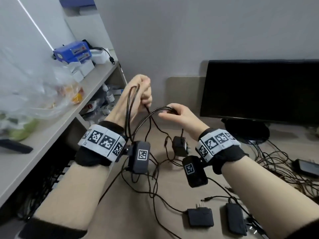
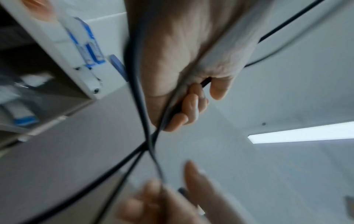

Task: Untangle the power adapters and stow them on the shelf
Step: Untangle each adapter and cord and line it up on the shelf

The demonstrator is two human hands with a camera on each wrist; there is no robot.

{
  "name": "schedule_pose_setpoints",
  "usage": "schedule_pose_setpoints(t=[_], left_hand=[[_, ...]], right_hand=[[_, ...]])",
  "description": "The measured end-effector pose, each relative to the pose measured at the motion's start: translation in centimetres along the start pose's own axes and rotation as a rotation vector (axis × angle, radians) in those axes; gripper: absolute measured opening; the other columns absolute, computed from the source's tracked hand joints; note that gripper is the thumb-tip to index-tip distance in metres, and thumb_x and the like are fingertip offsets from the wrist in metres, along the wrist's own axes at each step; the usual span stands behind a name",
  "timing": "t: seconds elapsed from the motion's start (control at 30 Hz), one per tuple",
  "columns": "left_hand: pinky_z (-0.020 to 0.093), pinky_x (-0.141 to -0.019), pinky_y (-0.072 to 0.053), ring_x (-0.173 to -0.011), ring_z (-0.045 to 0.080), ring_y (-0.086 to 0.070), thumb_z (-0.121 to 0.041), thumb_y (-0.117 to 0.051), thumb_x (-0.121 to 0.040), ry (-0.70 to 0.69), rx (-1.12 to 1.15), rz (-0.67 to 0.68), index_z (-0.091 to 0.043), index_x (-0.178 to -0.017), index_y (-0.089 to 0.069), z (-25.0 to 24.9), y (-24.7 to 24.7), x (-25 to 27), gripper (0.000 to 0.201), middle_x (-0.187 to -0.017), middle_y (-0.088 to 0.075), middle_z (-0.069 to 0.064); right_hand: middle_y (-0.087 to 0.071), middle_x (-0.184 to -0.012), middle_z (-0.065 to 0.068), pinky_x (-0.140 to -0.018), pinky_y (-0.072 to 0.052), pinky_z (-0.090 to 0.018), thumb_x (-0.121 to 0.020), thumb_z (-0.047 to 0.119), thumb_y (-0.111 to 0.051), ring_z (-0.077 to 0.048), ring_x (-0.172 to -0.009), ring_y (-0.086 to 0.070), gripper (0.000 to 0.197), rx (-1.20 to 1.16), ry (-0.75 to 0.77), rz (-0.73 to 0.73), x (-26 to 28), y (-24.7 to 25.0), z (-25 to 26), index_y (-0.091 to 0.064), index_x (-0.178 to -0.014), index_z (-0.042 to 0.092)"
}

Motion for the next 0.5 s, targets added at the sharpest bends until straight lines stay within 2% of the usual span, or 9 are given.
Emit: schedule_pose_setpoints(t=[0.07,0.13,0.23,0.27,0.3,0.37,0.4,0.43,0.5], left_hand=[[0.021,-0.048,-0.026,-0.043,0.007,-0.022,-0.017,-0.032,-0.098,0.013,0.06,0.028,-0.019,-0.068,-0.032,-2.0,-0.9,-0.2,0.03,-0.046,-0.025,-0.011],[0.023,-0.05,-0.024,-0.044,0.008,-0.021,-0.014,-0.026,-0.1,0.042,0.092,0.038,-0.019,-0.067,-0.034,-3.1,-1.3,-0.2,0.034,-0.047,-0.023,-0.009],[0.023,-0.051,-0.028,-0.046,0.009,-0.024,-0.018,-0.028,-0.098,0.018,0.134,0.041,-0.02,-0.068,-0.036,-4.0,-1.4,-0.2,0.032,-0.049,-0.024,-0.009],[0.022,-0.051,-0.03,-0.047,0.008,-0.025,-0.02,-0.029,-0.098,-0.009,0.141,0.024,-0.02,-0.07,-0.036,-4.2,-1.3,-0.1,0.029,-0.05,-0.025,-0.009],[0.02,-0.052,-0.032,-0.048,0.008,-0.027,-0.022,-0.029,-0.099,-0.036,0.143,-0.001,-0.02,-0.072,-0.036,-4.3,-1.1,-0.1,0.028,-0.052,-0.026,-0.009],[0.019,-0.053,-0.037,-0.049,0.007,-0.031,-0.024,-0.026,-0.102,-0.051,0.151,-0.052,-0.021,-0.074,-0.033,-4.0,-0.9,-0.1,0.029,-0.055,-0.028,-0.01],[0.019,-0.054,-0.04,-0.05,0.007,-0.034,-0.023,-0.025,-0.102,-0.039,0.155,-0.078,-0.021,-0.073,-0.032,-3.7,-0.8,-0.2,0.031,-0.056,-0.028,-0.009],[0.02,-0.055,-0.043,-0.051,0.007,-0.036,-0.022,-0.025,-0.103,-0.016,0.154,-0.106,-0.021,-0.071,-0.032,-3.2,-0.7,-0.3,0.032,-0.058,-0.028,-0.008],[0.027,-0.061,-0.048,-0.056,0.007,-0.043,-0.021,-0.028,-0.102,0.03,0.163,-0.148,-0.022,-0.068,-0.032,-1.9,-0.4,-0.5,0.034,-0.058,-0.03,-0.007]], right_hand=[[-0.056,-0.076,0.005,-0.056,-0.038,-0.005,-0.085,0.014,-0.068,0.007,-0.059,-0.051,0.014,-0.115,0.011,0.047,-0.3,-1.2,0.7,-0.058,-0.092,0.009],[-0.063,-0.091,-0.001,-0.058,-0.041,-0.005,-0.083,0.009,-0.068,0.01,-0.068,-0.057,0.023,-0.218,0.002,0.101,-0.4,-2.0,1.1,-0.058,-0.103,0.006],[-0.063,-0.115,0.0,-0.076,-0.044,-0.007,-0.077,0.01,-0.073,0.007,-0.095,-0.06,0.05,-0.207,-0.008,0.201,-0.4,-3.2,1.3,-0.054,-0.123,0.011],[-0.063,-0.115,0.001,-0.076,-0.043,-0.008,-0.078,0.007,-0.072,0.007,-0.095,-0.06,0.053,-0.193,-0.017,0.254,-0.1,-3.7,1.4,-0.052,-0.127,0.013],[-0.065,-0.111,0.001,-0.07,-0.042,-0.01,-0.08,0.008,-0.071,0.005,-0.089,-0.06,0.051,-0.171,-0.029,0.315,0.1,-4.3,1.4,-0.052,-0.127,0.017],[-0.068,-0.103,-0.006,-0.054,-0.027,-0.021,-0.079,0.023,-0.071,-0.003,-0.071,-0.049,0.042,-0.096,-0.059,0.429,0.6,-5.3,1.2,-0.058,-0.119,0.032],[-0.066,-0.099,-0.01,-0.052,-0.02,-0.025,-0.078,0.03,-0.07,-0.005,-0.065,-0.04,0.035,-0.074,-0.066,0.475,0.8,-5.6,0.8,-0.062,-0.112,0.035],[-0.063,-0.092,-0.009,-0.051,-0.016,-0.026,-0.078,0.032,-0.068,-0.005,-0.061,-0.034,0.028,-0.069,-0.066,0.51,0.9,-5.7,0.5,-0.065,-0.106,0.035],[-0.056,-0.074,0.003,-0.051,-0.015,-0.024,-0.085,0.024,-0.065,-0.003,-0.055,-0.03,0.007,-0.067,-0.074,0.493,1.0,-5.5,0.1,-0.068,-0.091,0.027]])
Point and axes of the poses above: each hand's wrist, its own x-axis away from the middle knuckle, its own y-axis out of the back of the hand, z = x × y, the point moved 6 cm from there along -x, towards the middle knuckle
